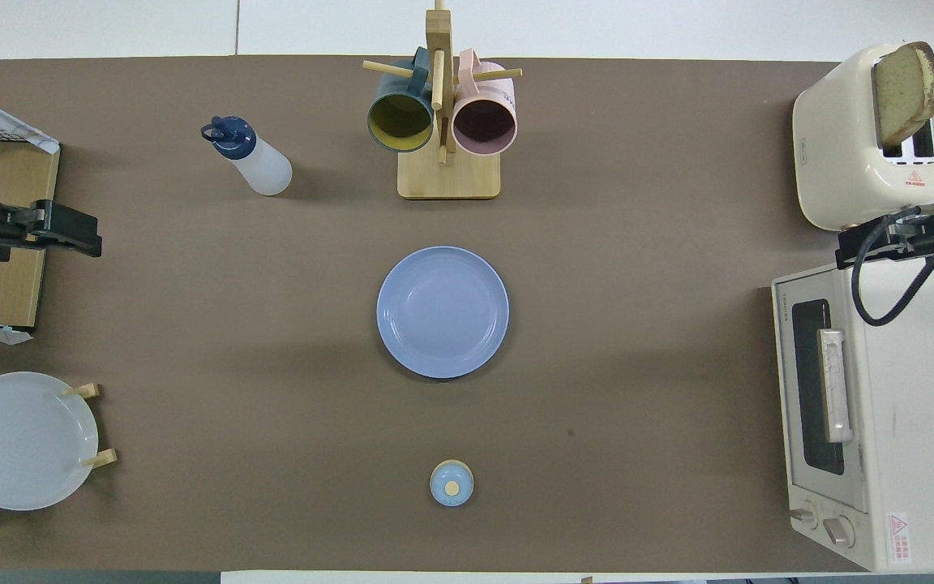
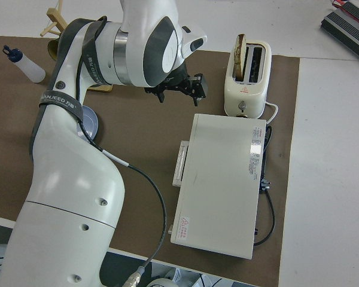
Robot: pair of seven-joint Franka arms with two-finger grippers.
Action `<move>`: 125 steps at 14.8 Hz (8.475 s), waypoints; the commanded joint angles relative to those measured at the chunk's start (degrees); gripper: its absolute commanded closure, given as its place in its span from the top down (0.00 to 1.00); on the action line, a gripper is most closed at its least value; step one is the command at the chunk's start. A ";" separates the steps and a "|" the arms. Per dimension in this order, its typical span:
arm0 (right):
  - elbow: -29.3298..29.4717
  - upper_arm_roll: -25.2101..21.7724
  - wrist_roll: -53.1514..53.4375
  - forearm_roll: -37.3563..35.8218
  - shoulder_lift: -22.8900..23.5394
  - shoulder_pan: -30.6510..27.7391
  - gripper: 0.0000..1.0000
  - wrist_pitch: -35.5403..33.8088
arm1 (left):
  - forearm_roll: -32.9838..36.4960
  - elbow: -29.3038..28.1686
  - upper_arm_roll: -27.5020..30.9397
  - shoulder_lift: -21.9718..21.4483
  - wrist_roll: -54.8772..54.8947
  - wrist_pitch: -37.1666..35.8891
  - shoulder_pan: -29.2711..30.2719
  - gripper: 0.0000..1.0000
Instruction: Put bread on plate and add seasoning
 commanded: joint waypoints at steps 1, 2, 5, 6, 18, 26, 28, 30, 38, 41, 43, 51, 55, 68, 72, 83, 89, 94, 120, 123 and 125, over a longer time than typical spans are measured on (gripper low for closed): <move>-0.08 0.19 -0.94 1.28 -0.58 -0.44 1.00 0.09 | 0.35 -0.91 0.12 -0.84 0.64 1.19 -0.30 1.00; -0.16 0.19 -0.86 1.28 -0.67 -0.36 1.00 0.00 | 0.26 -0.91 0.21 -0.76 0.73 1.10 -0.13 1.00; -0.17 1.07 -0.95 1.36 -0.67 -0.36 1.00 0.09 | 0.09 -1.26 0.21 -0.93 0.20 4.25 -0.57 1.00; -0.17 1.07 -1.03 1.36 -0.75 -0.36 1.00 0.09 | 0.09 -1.61 0.21 -1.02 0.46 4.35 -0.66 1.00; -3.24 0.72 -5.61 0.40 0.03 -4.57 1.00 24.92 | 0.00 -24.95 -0.05 -10.50 -7.60 29.52 -6.81 1.00; -2.63 0.55 -5.78 -4.15 9.52 -5.89 0.88 44.64 | 0.26 -44.75 -0.05 -13.77 -8.06 60.13 -13.05 1.00; -2.71 0.37 -5.78 -6.45 9.79 -5.98 0.88 43.78 | 0.26 -47.92 -0.14 -13.33 -8.06 66.64 -13.22 1.00; -3.50 0.37 -7.52 -9.69 9.88 -7.11 0.88 44.03 | 0.35 -50.29 -0.14 -12.45 -8.15 71.48 -13.40 1.00; -3.25 0.46 -4.73 -10.32 13.31 -9.15 0.84 48.60 | -0.79 -50.57 0.03 0.64 -10.69 90.66 -12.61 1.00; -2.80 0.55 -5.16 -10.41 13.83 -9.32 0.53 49.39 | -1.05 -47.07 0.30 3.71 -10.70 90.75 -12.61 1.00; -2.19 0.72 -5.16 -10.33 14.53 -9.23 0.53 51.41 | -1.14 -44.69 0.56 5.91 -10.70 90.84 -12.61 1.00; -2.01 0.99 -6.04 -10.76 15.24 -8.62 0.52 53.35 | -0.79 -35.64 4.16 12.41 -10.17 90.58 -13.92 1.00; -2.01 0.90 -9.11 -11.03 15.15 -8.44 0.01 52.65 | -0.26 -33.96 15.11 15.49 -10.17 90.66 -24.79 1.00; 8.71 4.40 -15.54 -16.48 9.55 -6.07 0.00 32.03 | -4.12 -25.44 33.52 24.63 -12.45 90.93 -41.61 1.00; 9.77 6.17 -15.89 -16.13 4.35 -1.42 0.00 20.51 | -5.79 -24.90 34.49 26.13 -12.81 93.20 -42.58 1.00; 2.04 8.02 14.24 5.47 -0.40 15.02 0.00 13.44 | -10.02 -26.66 34.66 28.69 -12.72 101.99 -43.37 0.99; -11.32 8.02 27.16 16.13 -1.20 24.50 0.00 32.05 | -10.02 -27.28 34.75 28.69 -12.63 102.35 -43.46 0.99; -18.17 8.02 32.63 16.48 3.98 31.46 0.00 52.43 | -10.02 -27.54 34.66 28.69 -12.63 102.70 -43.46 0.71; -35.06 8.02 22.78 16.83 3.81 27.77 0.00 63.63 | -7.21 -15.76 35.98 9.55 -1.48 60.63 -41.88 0.00; -34.88 8.02 22.61 16.83 3.90 27.77 1.00 63.54 | -7.12 -15.76 35.81 3.22 3.79 51.15 -42.23 0.00; -34.27 8.02 22.61 16.75 4.08 27.68 1.00 63.46 | -7.12 -15.76 35.46 0.22 5.65 46.30 -42.49 0.00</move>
